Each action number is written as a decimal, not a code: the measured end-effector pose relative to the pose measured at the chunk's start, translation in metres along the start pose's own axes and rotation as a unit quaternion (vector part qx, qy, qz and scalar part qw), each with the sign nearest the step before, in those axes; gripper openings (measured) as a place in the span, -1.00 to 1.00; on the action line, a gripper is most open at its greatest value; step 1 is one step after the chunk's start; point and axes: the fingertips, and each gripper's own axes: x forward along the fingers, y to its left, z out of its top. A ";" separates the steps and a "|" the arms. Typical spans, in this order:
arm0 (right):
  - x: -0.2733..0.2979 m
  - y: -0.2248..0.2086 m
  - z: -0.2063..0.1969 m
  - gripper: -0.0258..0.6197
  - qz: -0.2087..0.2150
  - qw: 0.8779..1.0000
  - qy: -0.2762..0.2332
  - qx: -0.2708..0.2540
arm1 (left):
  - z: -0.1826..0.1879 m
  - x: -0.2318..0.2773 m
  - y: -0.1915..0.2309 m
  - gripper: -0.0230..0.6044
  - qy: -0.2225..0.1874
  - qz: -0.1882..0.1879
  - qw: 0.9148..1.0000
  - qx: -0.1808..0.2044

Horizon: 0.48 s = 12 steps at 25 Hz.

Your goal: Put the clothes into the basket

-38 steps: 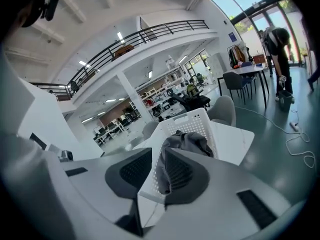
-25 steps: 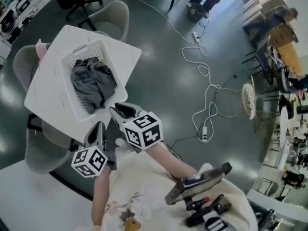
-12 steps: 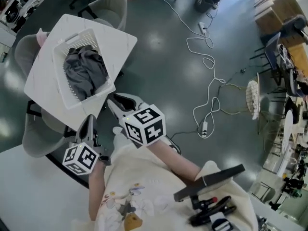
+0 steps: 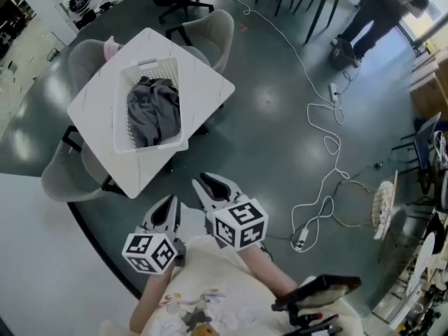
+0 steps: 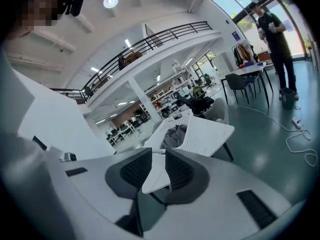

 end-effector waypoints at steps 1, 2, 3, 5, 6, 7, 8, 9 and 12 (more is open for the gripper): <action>-0.002 -0.002 -0.005 -0.65 0.006 1.000 0.003 0.003 | -0.004 -0.001 -0.003 -0.89 -0.004 0.005 1.000 0.000; -0.003 -0.003 -0.009 -0.65 0.011 1.000 0.007 0.004 | -0.007 -0.002 -0.005 -0.89 -0.009 0.009 1.000 -0.002; -0.003 -0.003 -0.013 -0.65 0.017 1.000 0.011 0.004 | -0.009 -0.004 -0.007 -0.89 -0.015 0.012 1.000 -0.007; -0.006 0.004 -0.020 -0.65 0.029 0.999 0.021 0.004 | -0.018 -0.013 -0.007 -0.89 -0.020 0.019 0.999 -0.023; -0.008 0.007 -0.022 -0.65 0.033 0.999 0.024 0.005 | -0.023 -0.017 -0.007 -0.89 -0.020 0.021 0.999 -0.029; -0.010 0.010 -0.023 -0.70 0.038 0.999 0.023 0.009 | -0.027 -0.019 -0.006 -0.89 -0.019 0.022 0.999 -0.033; -0.011 0.013 -0.024 -0.74 0.045 0.999 0.020 0.017 | -0.030 -0.020 -0.006 -0.89 -0.018 0.022 0.999 -0.033; -0.011 0.014 -0.024 -0.74 0.054 0.998 0.016 0.028 | -0.032 -0.020 -0.006 -0.89 -0.015 0.021 0.999 -0.031; -0.016 0.021 -0.027 -0.73 0.069 0.996 0.011 0.056 | -0.035 -0.026 -0.013 -0.89 -0.007 0.021 1.000 -0.013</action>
